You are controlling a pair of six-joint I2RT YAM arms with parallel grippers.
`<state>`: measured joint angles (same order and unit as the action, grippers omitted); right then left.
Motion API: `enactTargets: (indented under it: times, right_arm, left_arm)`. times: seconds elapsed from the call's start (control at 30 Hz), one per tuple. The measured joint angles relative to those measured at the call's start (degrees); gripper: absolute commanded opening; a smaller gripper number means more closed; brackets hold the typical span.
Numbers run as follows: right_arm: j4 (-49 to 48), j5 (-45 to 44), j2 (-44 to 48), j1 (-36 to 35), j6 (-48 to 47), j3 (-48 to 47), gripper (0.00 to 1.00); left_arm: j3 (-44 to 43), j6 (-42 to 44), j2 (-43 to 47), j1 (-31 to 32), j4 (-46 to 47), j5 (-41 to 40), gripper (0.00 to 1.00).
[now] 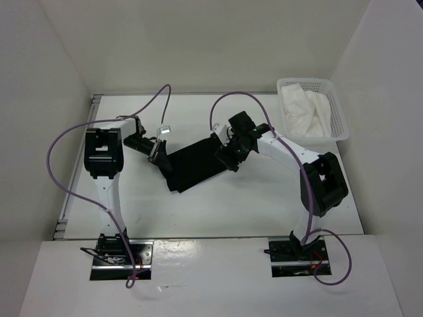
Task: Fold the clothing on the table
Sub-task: Fold the skirt
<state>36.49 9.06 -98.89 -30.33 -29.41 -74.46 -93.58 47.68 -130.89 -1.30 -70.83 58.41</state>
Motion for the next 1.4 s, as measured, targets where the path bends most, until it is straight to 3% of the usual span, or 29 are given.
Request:
enactTargets:
  times: [0.23,0.43,0.73,0.9,1.17,1.4]
  right_arm:
    - [-0.04,0.22,-0.72,0.00,0.00,0.00,0.99]
    - [-0.09,0.28,-0.92,0.00,0.00,0.00,0.99]
    - [-0.09,1.49,-0.92,0.00,-0.02,0.02,0.99]
    - [-0.13,2.10,-0.87,0.00,-0.04,0.13,0.99]
    - [-0.09,2.40,-0.68,0.00,-0.07,0.98,0.99]
    - [-0.09,2.38,-0.68,0.00,-0.07,0.98,0.99]
  left_arm:
    - [-0.15,0.70,-3.50,-2.14,-3.21,5.64,0.82]
    - [-0.59,1.38,-2.49,-2.40,-4.44,4.66,0.83]
    - [-7.98,-5.73,18.91,-3.02,-1.84,1.68,0.92]
    - [-3.04,-9.55,27.23,-5.64,3.80,1.81,0.92]
    - [6.93,-10.29,11.04,-8.81,9.16,-1.42,0.93]
    - [8.63,-11.85,10.88,-9.66,14.64,-2.84,0.93]
